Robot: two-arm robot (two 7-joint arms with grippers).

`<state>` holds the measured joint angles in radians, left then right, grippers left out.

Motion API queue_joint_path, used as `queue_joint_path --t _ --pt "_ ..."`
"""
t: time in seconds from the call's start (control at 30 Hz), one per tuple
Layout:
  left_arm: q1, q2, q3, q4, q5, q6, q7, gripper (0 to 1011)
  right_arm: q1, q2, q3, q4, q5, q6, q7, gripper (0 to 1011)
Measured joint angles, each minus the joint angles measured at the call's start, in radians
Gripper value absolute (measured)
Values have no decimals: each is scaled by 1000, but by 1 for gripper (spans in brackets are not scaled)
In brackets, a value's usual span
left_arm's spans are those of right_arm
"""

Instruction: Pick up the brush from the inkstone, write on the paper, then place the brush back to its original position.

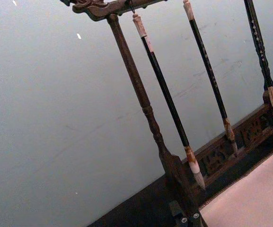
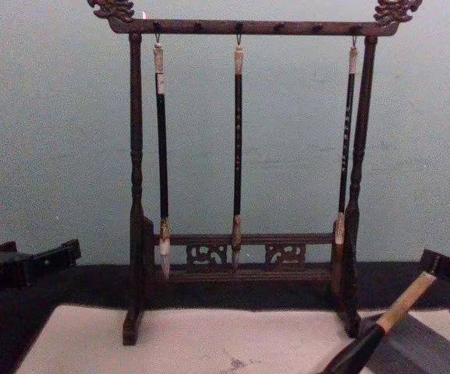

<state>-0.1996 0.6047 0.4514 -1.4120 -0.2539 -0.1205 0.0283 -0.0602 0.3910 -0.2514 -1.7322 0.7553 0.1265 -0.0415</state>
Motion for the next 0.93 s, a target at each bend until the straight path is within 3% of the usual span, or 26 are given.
queue_joint_path --t 0.3,0.43,0.63,0.67,0.7,0.77,0.93 --pt "0 0 0 0 0 0 0 1002 2 0 -1 2 1 0 -1 1001" --pt "0 0 0 0 0 0 0 1002 12 9 -10 16 -18 -8 -1 1001" --pt "0 0 0 0 0 0 0 1002 64 52 -50 80 -121 -59 2 1002" --pt "0 0 0 0 0 0 0 1002 83 68 -64 104 -158 -77 3 1001" --pt "0 0 0 0 0 0 0 1002 83 68 -64 104 -158 -77 3 1001" --pt "0 0 0 0 0 0 0 1002 125 102 -96 154 -237 -117 5 1002" --pt "0 0 0 0 0 0 0 1000 185 152 -142 228 -355 -173 9 1001"
